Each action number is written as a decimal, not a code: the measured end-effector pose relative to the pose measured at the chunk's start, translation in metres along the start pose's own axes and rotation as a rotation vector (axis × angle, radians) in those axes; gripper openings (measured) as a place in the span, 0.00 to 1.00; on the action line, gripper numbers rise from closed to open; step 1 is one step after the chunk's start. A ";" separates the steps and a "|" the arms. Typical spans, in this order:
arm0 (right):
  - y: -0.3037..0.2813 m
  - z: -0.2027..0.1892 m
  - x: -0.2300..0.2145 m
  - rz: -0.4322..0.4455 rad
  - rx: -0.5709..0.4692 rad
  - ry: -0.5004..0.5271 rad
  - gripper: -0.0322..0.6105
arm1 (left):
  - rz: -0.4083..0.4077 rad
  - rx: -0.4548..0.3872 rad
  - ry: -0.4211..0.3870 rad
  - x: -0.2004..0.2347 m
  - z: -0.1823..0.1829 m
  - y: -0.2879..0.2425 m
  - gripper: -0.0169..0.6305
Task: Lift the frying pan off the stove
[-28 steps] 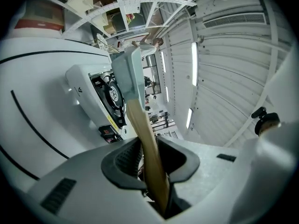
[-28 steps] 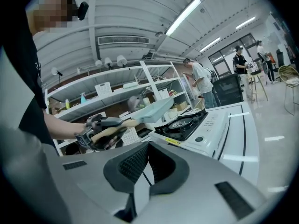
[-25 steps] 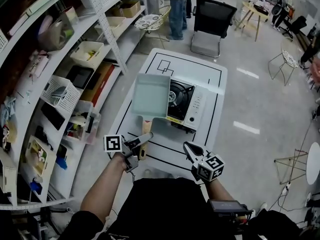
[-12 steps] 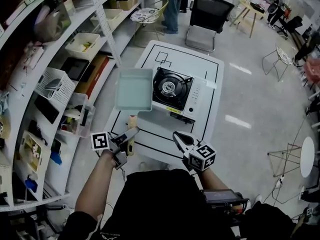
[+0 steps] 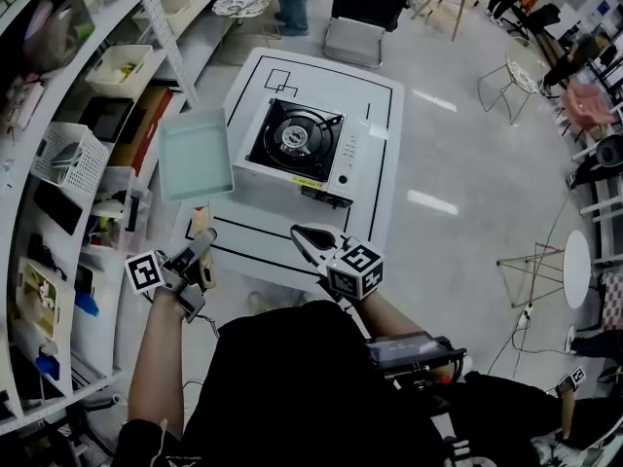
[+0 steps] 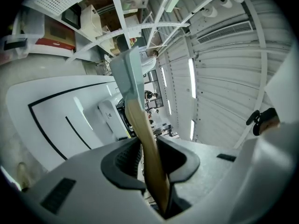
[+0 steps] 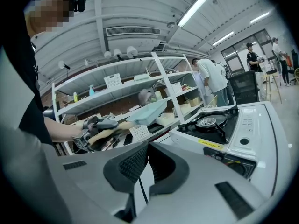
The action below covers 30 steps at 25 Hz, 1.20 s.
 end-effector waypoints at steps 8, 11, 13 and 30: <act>-0.030 0.002 0.020 0.061 0.026 0.052 0.09 | 0.011 -0.051 0.000 0.003 0.004 0.032 0.18; -0.041 0.001 0.026 0.084 0.042 0.069 0.09 | 0.014 -0.071 0.007 0.004 0.005 0.042 0.18; -0.048 0.002 0.031 0.099 0.041 0.079 0.09 | 0.015 -0.084 0.012 0.005 0.006 0.050 0.18; -0.079 -0.003 0.060 0.127 0.057 0.125 0.09 | 0.013 -0.142 0.031 0.016 0.003 0.100 0.19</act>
Point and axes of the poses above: the fingertips, and each gripper's own axes: y backward along the fingers, x to its left, z out of its top, the point moved 6 cm from there along y, backward along the fingers, and after that the axes turned 3 degrees about -z, right-handed, at the moved point
